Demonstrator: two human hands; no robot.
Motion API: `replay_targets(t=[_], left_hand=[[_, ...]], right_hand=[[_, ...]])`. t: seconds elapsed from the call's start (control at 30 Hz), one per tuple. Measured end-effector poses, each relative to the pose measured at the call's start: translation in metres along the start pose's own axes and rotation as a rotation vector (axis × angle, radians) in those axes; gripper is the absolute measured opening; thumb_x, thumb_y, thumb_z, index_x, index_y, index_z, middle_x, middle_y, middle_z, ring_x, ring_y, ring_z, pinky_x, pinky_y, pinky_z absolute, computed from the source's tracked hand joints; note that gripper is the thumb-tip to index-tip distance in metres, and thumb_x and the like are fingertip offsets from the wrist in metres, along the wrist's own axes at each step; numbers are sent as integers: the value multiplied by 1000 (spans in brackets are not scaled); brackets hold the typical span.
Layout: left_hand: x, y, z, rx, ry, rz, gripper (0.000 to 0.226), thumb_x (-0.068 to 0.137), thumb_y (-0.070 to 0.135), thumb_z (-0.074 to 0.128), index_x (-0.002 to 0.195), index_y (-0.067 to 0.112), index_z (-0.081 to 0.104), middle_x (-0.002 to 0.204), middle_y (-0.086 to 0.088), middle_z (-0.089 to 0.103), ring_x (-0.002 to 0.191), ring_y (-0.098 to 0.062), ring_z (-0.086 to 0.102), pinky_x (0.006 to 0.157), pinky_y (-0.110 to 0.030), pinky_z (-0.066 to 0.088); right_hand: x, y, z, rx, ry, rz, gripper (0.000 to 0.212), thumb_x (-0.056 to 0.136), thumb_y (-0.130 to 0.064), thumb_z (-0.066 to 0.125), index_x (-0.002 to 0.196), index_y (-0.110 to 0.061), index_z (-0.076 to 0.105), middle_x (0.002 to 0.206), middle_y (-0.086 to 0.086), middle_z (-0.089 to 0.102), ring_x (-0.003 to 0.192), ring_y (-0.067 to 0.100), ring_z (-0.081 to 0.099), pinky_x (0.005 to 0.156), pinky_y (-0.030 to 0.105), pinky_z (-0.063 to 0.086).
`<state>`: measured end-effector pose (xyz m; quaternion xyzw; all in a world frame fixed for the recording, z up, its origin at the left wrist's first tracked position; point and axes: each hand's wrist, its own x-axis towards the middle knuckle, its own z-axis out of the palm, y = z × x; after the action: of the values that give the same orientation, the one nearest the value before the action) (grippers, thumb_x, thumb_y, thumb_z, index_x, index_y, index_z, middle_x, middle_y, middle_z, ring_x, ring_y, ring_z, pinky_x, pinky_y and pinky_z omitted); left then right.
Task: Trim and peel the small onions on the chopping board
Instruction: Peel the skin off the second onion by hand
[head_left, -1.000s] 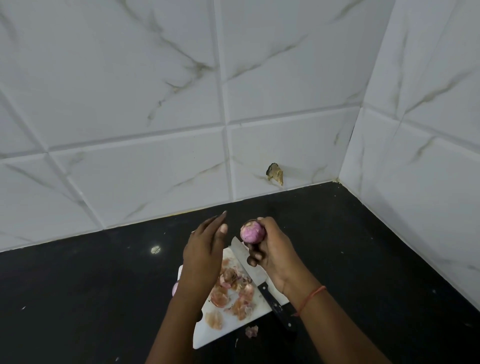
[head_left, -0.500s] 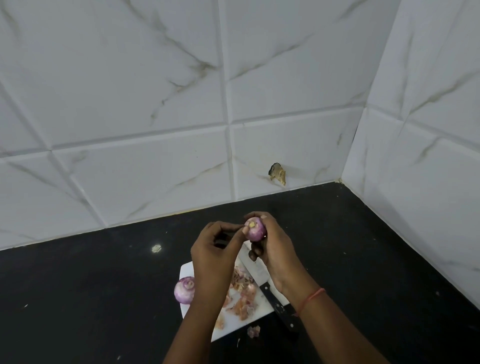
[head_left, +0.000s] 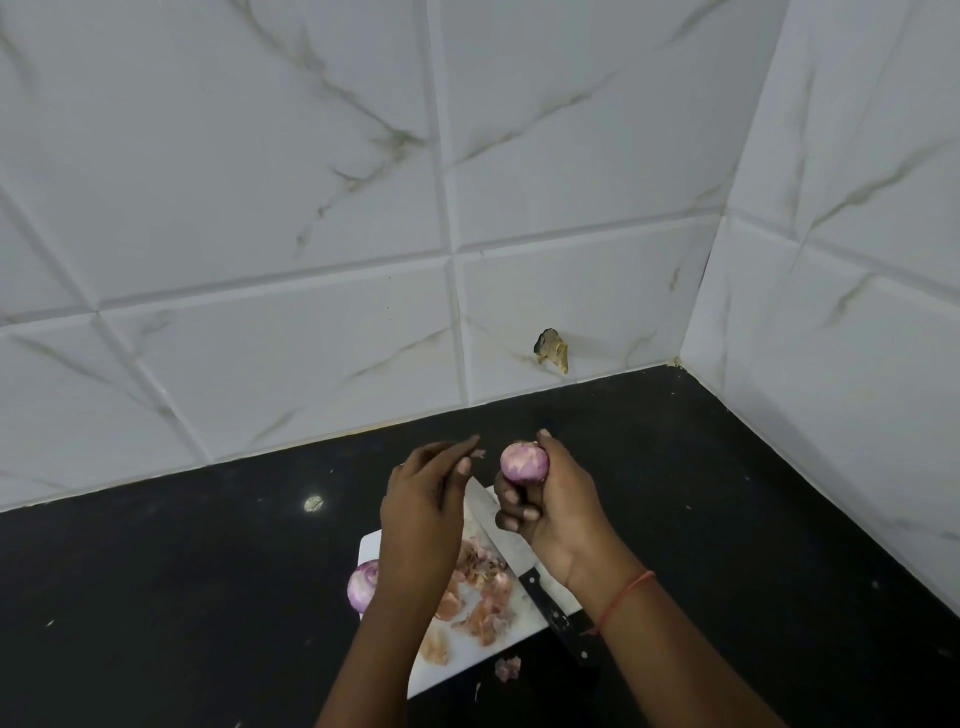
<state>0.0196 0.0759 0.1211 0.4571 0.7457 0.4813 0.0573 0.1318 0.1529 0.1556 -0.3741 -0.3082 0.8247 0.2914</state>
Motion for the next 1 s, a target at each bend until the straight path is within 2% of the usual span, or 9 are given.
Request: replay_targets(t=[0.1,0.27,0.37,0.47,0.57,0.67,0.8,0.9,1.0], left_hand=[[-4,11,-2,-162,-92,44,51,101,27,56,139,59,43,132,24,54,125,-9,54,101,-36,50],[-5,21,-2,-256,-120,173,35,91,43,59,125,48,63,119,23,68,114,-13,65,95,-53,52],[-4,22,-5,-298,-113,106,30,84,38,71,114,40,71,111,19,72,107,-13,68,91,-47,56],[-5,25,-4,-300,-36,53,27,85,18,78,108,31,72,103,15,73,99,-11,69,86,-36,58],[-5,27,-5,-323,48,-22,16,86,18,78,99,26,72,92,13,74,89,-10,70,78,-26,58],[-5,29,-8,-348,44,-44,11,85,23,79,93,24,71,85,8,74,83,-13,72,72,-22,58],[-5,30,-12,-383,38,-73,9,84,19,79,90,20,72,82,2,74,80,-19,73,73,-29,61],[-3,28,-14,-386,20,-100,9,83,19,81,86,18,73,77,-1,74,74,-20,72,71,-33,61],[-2,28,-18,-379,1,-102,7,83,17,81,85,17,74,74,-1,74,69,-20,71,68,-30,60]], right_hand=[[0,0,0,135,-41,115,67,102,-48,33,60,-3,60,52,11,48,34,12,26,41,24,23],[-3,-1,2,142,-19,186,66,100,-57,31,70,-6,61,45,3,47,29,8,23,37,17,18],[-2,-1,1,16,-34,168,79,92,-72,29,88,-5,69,54,6,53,32,9,26,38,18,21],[-2,3,3,-106,-111,100,88,87,-79,24,93,-8,76,66,9,66,43,12,42,47,24,28],[-1,12,7,-273,-50,-39,73,92,-71,29,106,-14,71,84,12,67,60,14,49,50,27,37],[-1,16,8,-479,8,-188,53,99,-58,26,119,-18,54,89,5,60,70,10,55,55,24,44],[-2,15,6,-607,-44,-359,41,100,-53,26,109,-20,50,84,-4,56,67,-1,55,61,19,40],[1,15,4,-638,-51,-387,40,101,-51,27,105,-18,50,82,-4,56,64,-2,54,61,19,39],[2,15,2,-641,-58,-400,43,101,-50,28,104,-14,50,81,-2,55,62,-4,53,59,16,39]])
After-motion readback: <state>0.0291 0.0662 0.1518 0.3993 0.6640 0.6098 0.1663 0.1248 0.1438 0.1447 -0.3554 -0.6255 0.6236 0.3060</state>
